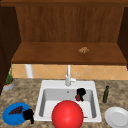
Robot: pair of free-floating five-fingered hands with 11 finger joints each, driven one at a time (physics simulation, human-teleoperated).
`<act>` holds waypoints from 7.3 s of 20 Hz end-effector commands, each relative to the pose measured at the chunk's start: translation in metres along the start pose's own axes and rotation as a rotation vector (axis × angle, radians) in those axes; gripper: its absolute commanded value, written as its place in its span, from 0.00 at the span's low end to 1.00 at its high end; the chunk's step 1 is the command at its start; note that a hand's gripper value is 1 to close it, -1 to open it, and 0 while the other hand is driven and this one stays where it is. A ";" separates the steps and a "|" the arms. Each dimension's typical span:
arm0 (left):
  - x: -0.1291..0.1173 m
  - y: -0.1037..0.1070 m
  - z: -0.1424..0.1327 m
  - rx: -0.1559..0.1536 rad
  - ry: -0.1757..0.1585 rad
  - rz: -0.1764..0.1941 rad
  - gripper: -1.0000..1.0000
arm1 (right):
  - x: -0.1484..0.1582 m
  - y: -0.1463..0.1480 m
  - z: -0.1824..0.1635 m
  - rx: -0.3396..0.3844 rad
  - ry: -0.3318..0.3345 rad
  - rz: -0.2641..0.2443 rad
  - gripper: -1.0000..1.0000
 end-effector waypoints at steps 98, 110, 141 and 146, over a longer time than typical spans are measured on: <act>0.000 0.000 0.000 0.000 0.000 0.000 0.50 | -0.295 0.017 0.252 -0.040 -0.018 -0.237 0.00; 0.000 0.000 0.000 0.000 0.000 0.000 0.50 | -0.303 -0.080 0.265 0.012 -0.014 -0.226 0.00; 0.000 0.000 0.000 0.000 0.000 0.000 0.50 | -0.226 -0.199 0.197 0.480 0.059 -0.184 0.00; 0.000 0.000 0.000 0.000 0.000 0.000 0.50 | -0.205 -0.198 0.195 0.451 0.075 -0.164 0.00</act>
